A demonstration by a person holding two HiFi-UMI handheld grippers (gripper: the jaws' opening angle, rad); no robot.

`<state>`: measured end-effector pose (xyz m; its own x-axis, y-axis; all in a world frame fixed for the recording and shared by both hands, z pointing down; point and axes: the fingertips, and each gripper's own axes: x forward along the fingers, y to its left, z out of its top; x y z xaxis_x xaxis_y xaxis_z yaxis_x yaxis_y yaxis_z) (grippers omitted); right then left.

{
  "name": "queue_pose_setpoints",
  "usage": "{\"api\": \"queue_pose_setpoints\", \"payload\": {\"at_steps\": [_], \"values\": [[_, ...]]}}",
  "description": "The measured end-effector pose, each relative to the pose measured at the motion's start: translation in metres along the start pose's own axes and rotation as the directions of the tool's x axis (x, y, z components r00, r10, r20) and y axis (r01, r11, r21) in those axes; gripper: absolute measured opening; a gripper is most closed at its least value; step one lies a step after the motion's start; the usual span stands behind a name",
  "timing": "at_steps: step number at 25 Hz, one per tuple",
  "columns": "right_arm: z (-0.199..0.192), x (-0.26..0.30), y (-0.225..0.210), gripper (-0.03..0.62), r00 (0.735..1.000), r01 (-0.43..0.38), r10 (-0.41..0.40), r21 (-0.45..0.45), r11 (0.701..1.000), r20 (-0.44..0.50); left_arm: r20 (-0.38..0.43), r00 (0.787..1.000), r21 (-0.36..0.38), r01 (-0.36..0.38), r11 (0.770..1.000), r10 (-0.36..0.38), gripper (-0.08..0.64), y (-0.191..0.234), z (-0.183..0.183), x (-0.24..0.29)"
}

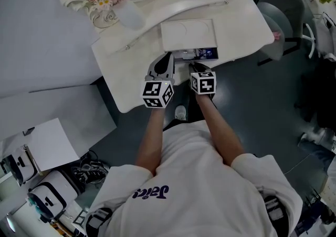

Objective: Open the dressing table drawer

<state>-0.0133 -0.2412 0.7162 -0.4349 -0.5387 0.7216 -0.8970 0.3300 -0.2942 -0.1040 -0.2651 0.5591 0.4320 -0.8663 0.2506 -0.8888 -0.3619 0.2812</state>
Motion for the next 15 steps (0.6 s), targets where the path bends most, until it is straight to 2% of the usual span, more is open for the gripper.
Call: {"api": "queue_pose_setpoints", "payload": {"at_steps": [15], "values": [[-0.033,-0.020,0.012,0.063,1.000,0.024,-0.024,-0.002,1.000,0.006,-0.012,1.000,0.020,0.024,1.000,-0.024,0.015,-0.015,-0.013,-0.033]]}}
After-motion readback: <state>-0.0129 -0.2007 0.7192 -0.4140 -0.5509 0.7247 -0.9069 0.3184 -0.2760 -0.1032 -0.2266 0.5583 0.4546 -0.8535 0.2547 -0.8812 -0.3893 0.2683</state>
